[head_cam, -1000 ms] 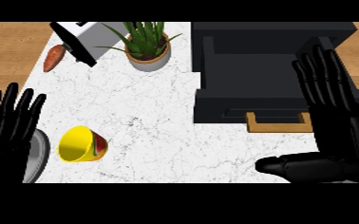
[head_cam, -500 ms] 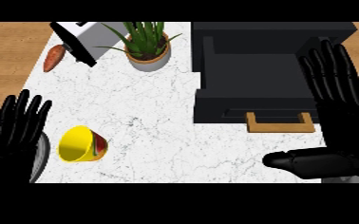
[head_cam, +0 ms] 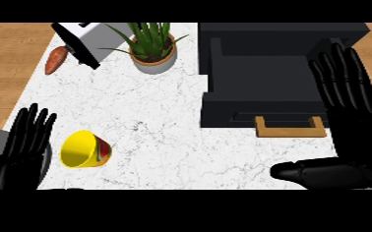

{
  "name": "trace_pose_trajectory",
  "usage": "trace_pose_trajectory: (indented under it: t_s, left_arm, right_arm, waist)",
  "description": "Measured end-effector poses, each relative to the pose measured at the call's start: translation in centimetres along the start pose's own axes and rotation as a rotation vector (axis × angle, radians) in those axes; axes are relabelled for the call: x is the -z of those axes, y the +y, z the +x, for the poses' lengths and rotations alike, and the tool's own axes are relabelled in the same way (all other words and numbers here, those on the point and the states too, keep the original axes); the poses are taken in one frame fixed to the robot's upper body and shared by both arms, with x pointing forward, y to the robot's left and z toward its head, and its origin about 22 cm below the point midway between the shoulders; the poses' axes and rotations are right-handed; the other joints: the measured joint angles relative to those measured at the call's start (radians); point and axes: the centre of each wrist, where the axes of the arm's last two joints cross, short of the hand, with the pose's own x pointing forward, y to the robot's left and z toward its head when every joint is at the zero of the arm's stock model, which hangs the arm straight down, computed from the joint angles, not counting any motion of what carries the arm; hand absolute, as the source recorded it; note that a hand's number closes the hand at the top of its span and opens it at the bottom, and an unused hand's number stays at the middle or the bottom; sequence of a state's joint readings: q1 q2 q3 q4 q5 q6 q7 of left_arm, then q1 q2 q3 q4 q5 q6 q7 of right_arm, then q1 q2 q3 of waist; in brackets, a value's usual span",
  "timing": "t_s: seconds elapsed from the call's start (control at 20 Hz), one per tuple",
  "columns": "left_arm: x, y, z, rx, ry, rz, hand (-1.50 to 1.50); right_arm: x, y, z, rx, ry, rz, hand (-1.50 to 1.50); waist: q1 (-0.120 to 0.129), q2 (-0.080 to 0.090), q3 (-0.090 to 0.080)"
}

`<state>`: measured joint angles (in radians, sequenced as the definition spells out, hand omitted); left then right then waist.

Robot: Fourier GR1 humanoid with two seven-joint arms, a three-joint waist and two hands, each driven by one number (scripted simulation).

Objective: Pick up the cup, place it into the drawer and close the drawer

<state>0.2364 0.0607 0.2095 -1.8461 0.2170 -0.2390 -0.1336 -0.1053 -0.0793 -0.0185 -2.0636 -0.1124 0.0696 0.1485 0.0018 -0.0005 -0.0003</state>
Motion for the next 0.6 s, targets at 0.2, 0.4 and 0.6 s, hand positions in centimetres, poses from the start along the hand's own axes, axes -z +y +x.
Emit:
trace_pose_trajectory:
  t_s: [0.2, 0.4, 0.6]
  left_arm:
    - [0.4, 0.9, -2.0, 0.011, 0.021, 0.023, -1.50]
    - [0.0, 1.3, -3.3, 0.024, 0.036, 0.026, -1.50]
    - [-1.4, 2.2, -5.1, 0.025, 0.057, 0.026, -1.50]
  right_arm:
    - [-0.4, -0.4, -0.1, -0.004, 0.001, 0.008, -1.50]
    - [0.1, -0.5, 0.1, 0.000, 0.002, 0.016, -1.50]
    - [-0.6, -0.1, -0.5, -0.001, -0.001, 0.009, -1.50]
  waist:
    - [-0.001, 0.000, 0.000]
    - [0.000, 0.000, 0.000]
    - [-0.001, 0.000, 0.000]
